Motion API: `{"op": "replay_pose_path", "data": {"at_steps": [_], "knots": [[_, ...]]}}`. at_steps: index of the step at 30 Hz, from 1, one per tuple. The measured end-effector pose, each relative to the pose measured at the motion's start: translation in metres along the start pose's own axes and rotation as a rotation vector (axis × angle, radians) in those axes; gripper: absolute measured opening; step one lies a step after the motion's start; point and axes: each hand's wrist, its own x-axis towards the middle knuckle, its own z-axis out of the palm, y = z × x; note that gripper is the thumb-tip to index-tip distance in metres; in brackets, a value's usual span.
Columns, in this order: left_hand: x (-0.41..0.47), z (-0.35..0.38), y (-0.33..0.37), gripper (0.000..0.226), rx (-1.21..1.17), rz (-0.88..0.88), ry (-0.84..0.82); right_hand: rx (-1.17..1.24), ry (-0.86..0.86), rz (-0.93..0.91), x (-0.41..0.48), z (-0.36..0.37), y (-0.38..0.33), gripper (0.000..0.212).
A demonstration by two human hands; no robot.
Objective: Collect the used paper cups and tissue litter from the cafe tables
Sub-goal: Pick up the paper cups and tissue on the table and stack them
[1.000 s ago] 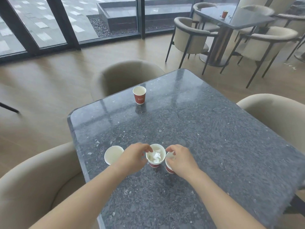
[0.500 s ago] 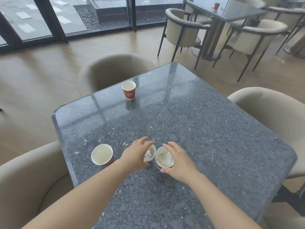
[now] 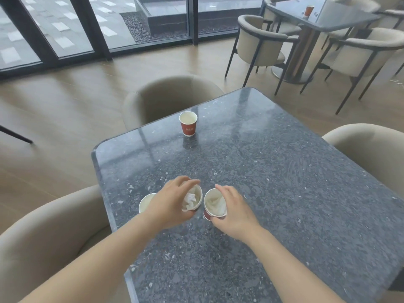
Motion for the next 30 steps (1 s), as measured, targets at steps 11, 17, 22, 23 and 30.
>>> {"op": "replay_pose_path", "data": {"at_steps": [11, 17, 22, 23, 30], "knots": [[-0.052, -0.063, -0.039, 0.074, -0.008, -0.141, 0.131, 0.018, -0.002, -0.059, 0.014, 0.025, -0.043, 0.08], [-0.063, -0.052, -0.051, 0.074, -0.02, -0.185, 0.087, 0.038, 0.014, -0.041, 0.014, 0.033, -0.053, 0.08], [-0.059, -0.038, -0.06, 0.077, -0.016, -0.225, 0.001, 0.054, 0.035, -0.025, 0.012, 0.032, -0.053, 0.074], [-0.057, -0.035, -0.062, 0.077, -0.015, -0.23, -0.017, 0.047, 0.04, -0.022, 0.012, 0.031, -0.052, 0.072], [-0.031, -0.014, -0.063, 0.08, 0.001, -0.223, -0.071, 0.035, 0.037, 0.003, 0.02, 0.031, -0.043, 0.073]]}}
